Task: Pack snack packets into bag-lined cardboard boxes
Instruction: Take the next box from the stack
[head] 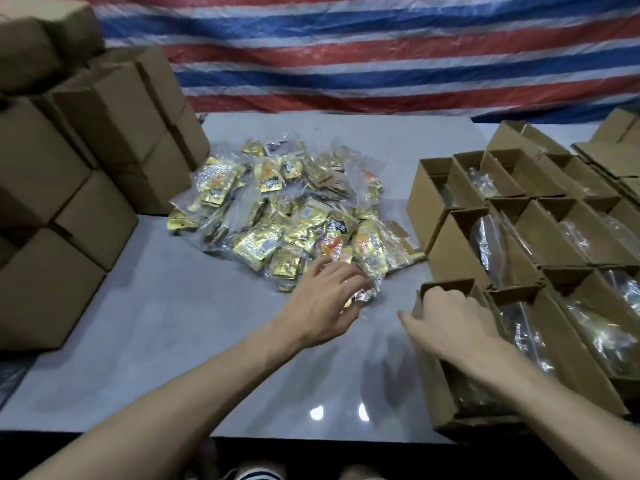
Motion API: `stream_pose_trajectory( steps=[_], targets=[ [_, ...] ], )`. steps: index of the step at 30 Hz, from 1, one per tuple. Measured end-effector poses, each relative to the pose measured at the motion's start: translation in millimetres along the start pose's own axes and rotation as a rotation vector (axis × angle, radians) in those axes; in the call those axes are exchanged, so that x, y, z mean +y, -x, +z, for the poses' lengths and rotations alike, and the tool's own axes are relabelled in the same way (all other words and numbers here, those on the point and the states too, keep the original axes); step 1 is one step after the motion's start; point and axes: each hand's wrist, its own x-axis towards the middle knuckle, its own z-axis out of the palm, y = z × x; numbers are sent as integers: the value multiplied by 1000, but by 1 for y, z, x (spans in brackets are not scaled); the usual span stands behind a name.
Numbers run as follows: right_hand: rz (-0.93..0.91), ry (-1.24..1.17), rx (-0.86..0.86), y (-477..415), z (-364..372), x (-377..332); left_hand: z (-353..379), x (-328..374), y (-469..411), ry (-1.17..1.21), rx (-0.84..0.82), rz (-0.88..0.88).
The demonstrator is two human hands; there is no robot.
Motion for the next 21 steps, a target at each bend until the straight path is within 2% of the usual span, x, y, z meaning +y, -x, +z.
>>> stream_pose_trajectory(
  steps=[3, 6, 12, 17, 21],
  targets=[
    [-87, -125, 90, -13, -17, -33, -30, -30, 20, -59, -9, -113],
    [-251, -206, 113, -23, -21, -72, -60, -57, 37, -79, 13, -252],
    [-741, -431, -87, -31, -16, -143, -119, -118, 86, -146, 92, -634],
    [-848, -597, -86, -34, -7, -170, -159, -176, 144, -399, 17, -967],
    [-875, -616, -99, -35, -4, -173, -176, -217, 199, -526, -104, -1240]
  ],
)
